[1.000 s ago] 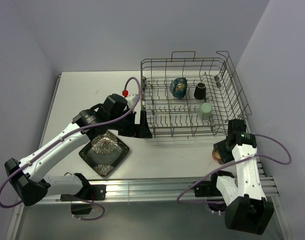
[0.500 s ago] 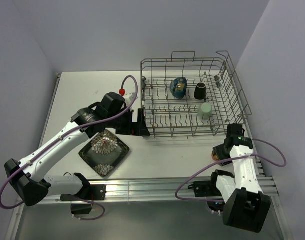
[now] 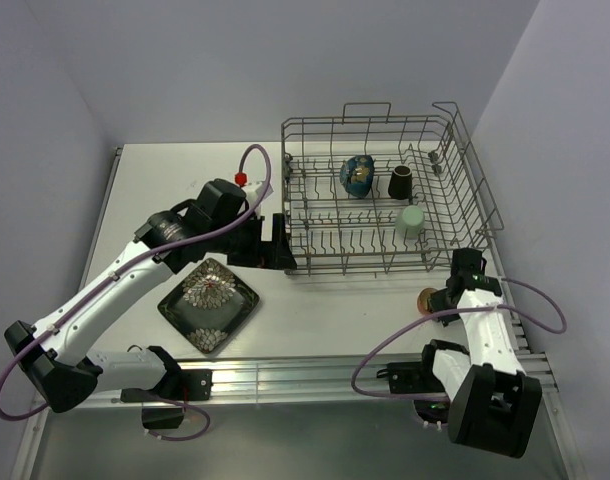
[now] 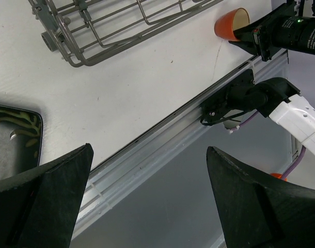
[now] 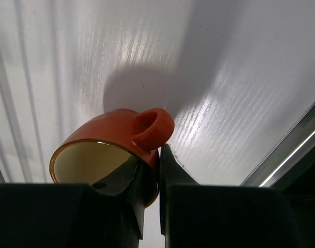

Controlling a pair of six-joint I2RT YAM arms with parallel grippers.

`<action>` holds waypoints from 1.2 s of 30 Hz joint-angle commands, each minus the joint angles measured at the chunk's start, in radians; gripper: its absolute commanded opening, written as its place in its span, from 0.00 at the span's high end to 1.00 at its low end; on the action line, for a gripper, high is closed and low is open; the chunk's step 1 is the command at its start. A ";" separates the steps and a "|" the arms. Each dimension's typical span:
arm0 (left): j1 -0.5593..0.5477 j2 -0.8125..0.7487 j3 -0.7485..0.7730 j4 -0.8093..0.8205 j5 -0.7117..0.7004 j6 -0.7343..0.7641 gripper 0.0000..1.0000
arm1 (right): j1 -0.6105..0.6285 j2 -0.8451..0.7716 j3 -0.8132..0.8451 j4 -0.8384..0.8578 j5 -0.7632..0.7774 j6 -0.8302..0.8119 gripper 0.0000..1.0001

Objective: Load the mixed dishes into the dish rack

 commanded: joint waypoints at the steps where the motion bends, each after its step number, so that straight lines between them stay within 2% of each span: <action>1: 0.004 0.000 0.054 -0.010 -0.015 0.024 0.02 | -0.006 -0.084 -0.014 -0.004 -0.012 0.017 1.00; 6: 0.008 0.019 0.092 -0.004 0.015 0.030 0.01 | 0.025 -0.205 0.054 -0.129 -0.101 -0.003 1.00; 9: 0.024 0.023 0.103 0.020 0.063 0.038 0.01 | 0.025 -0.264 0.153 -0.188 -0.228 -0.061 1.00; 13: 0.059 0.005 0.080 0.102 0.167 0.036 0.01 | 0.025 -0.271 0.281 -0.247 -0.497 -0.129 1.00; 17: 0.090 -0.012 0.080 0.181 0.239 0.016 0.01 | 0.037 -0.236 0.337 -0.233 -0.772 -0.184 1.00; 19: 0.094 -0.007 0.095 0.217 0.259 -0.002 0.01 | 0.060 -0.215 0.397 -0.219 -0.846 -0.183 1.00; 22: 0.102 0.003 0.117 0.289 0.330 -0.048 0.01 | 0.124 -0.184 0.481 -0.132 -0.967 -0.126 1.00; 24: 0.105 0.032 0.144 0.292 0.356 -0.086 0.01 | 0.184 -0.146 0.541 -0.011 -1.006 -0.057 1.00; 25: 0.108 0.045 0.183 0.271 0.359 -0.097 0.01 | 0.253 -0.127 0.561 0.078 -1.012 -0.037 1.00; 29: 0.156 0.164 0.318 0.131 0.391 -0.194 0.01 | 0.397 -0.052 0.606 0.353 -1.029 0.081 1.00; 31: 0.180 0.184 0.344 0.119 0.443 -0.251 0.01 | 0.430 -0.006 0.617 0.460 -1.029 0.092 1.00; 33: 0.185 0.169 0.310 0.222 0.483 -0.394 0.01 | 0.462 0.041 0.634 0.502 -1.035 0.070 1.00; 34: 0.185 0.152 0.225 0.293 0.541 -0.462 0.01 | 0.470 0.054 0.637 0.552 -1.040 0.061 1.00; 35: 0.185 0.111 0.162 0.491 0.567 -0.636 0.01 | 0.480 0.063 0.637 0.586 -1.046 0.052 1.00; 36: 0.183 0.085 0.098 0.598 0.586 -0.739 0.02 | 0.494 0.074 0.628 0.621 -1.052 0.052 1.00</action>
